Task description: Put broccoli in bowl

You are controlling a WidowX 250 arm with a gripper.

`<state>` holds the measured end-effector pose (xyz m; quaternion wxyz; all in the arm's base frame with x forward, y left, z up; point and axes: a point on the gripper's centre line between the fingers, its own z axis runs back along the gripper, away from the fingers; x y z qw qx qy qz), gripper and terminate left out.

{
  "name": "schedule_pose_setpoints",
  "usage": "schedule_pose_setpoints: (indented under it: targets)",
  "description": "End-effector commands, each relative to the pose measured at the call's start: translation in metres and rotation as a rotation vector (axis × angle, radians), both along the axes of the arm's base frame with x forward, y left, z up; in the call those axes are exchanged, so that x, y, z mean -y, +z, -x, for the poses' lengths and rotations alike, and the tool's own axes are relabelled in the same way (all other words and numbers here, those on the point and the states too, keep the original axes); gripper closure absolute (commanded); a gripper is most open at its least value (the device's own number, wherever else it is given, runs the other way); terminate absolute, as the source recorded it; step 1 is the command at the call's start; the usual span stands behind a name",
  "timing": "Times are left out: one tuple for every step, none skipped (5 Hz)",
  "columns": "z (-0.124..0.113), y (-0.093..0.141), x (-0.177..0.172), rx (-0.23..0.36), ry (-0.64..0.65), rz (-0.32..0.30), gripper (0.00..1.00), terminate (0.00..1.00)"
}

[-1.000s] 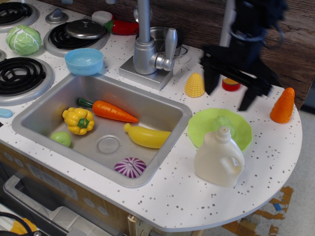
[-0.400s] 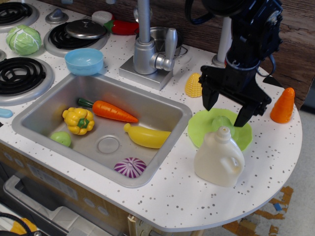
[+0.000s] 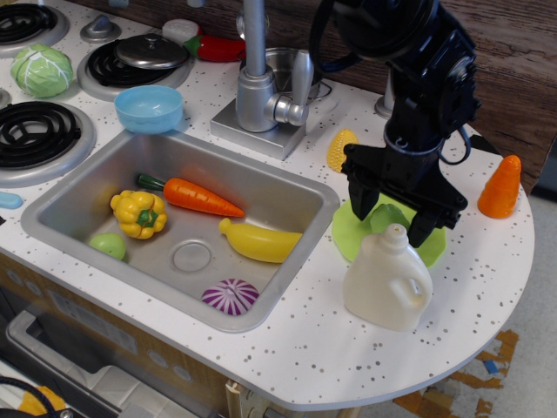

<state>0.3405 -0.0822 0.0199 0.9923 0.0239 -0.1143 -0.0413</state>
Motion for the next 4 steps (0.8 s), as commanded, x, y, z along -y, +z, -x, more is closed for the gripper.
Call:
schedule_pose_setpoints:
  targets:
    - [-0.009,0.005,-0.002,0.042,0.025,0.039,1.0,0.0]
    - [-0.011,0.02,-0.01,0.013,0.026,0.033,1.0,0.0]
    - [-0.009,0.057,-0.053,-0.064,-0.014,-0.06,1.0,0.0]
    - [-0.001,0.068,-0.101,-0.077,-0.022,-0.111,1.0,0.0]
